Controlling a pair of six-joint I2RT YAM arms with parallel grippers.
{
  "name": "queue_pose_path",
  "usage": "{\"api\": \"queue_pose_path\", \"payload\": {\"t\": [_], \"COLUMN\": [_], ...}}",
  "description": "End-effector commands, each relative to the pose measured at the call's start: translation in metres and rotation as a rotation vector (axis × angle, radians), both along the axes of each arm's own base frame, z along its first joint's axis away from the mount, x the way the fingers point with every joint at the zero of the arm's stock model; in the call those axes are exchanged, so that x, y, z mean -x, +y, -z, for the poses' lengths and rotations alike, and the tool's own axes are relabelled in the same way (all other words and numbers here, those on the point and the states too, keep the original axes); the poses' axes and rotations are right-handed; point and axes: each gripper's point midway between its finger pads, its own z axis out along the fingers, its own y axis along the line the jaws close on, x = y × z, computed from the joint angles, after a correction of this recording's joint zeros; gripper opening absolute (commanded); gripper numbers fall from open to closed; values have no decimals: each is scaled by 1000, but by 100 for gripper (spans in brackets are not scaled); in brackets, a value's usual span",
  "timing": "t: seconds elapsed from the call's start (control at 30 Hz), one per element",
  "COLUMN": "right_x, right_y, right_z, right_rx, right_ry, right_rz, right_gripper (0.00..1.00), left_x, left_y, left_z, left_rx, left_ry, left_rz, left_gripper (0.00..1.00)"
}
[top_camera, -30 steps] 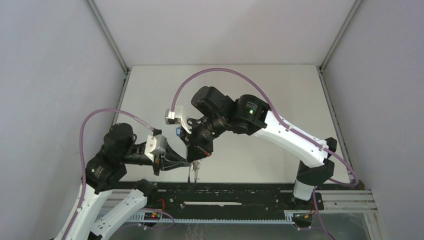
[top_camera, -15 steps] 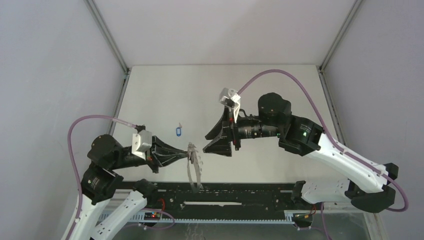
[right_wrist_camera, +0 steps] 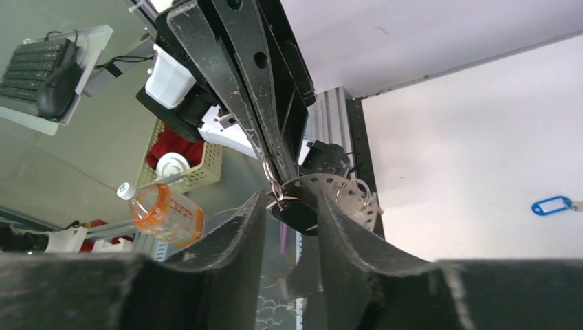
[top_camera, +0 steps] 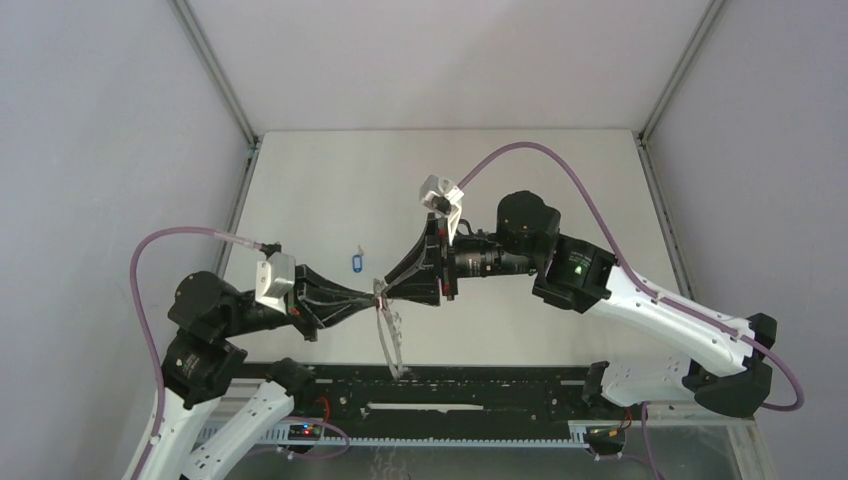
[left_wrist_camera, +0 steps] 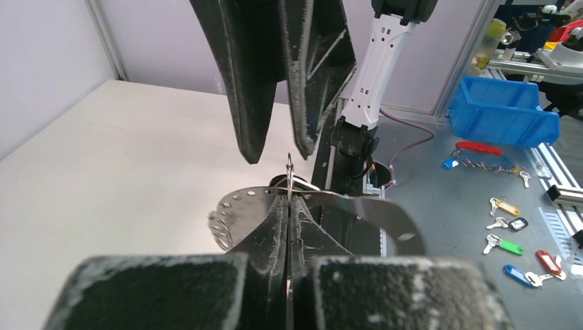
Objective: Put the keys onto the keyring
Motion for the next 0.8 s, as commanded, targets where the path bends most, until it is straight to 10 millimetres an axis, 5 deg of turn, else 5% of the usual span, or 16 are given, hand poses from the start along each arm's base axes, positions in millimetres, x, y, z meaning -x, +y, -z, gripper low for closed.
{"api": "queue_pose_path", "payload": {"t": [0.0,0.77], "right_x": [7,8], "right_y": [1,6], "right_z": [-23,-7], "right_rx": [-88,-41], "right_ry": [-7,72], "right_rz": [-35,-56], "right_gripper": [38,0], "left_x": [-3,-11], "left_y": [0,3], "left_z": [-7,-6], "left_rx": [34,39], "left_ry": [-19,-23], "left_rz": [-16,-71], "left_gripper": [0,0]}}
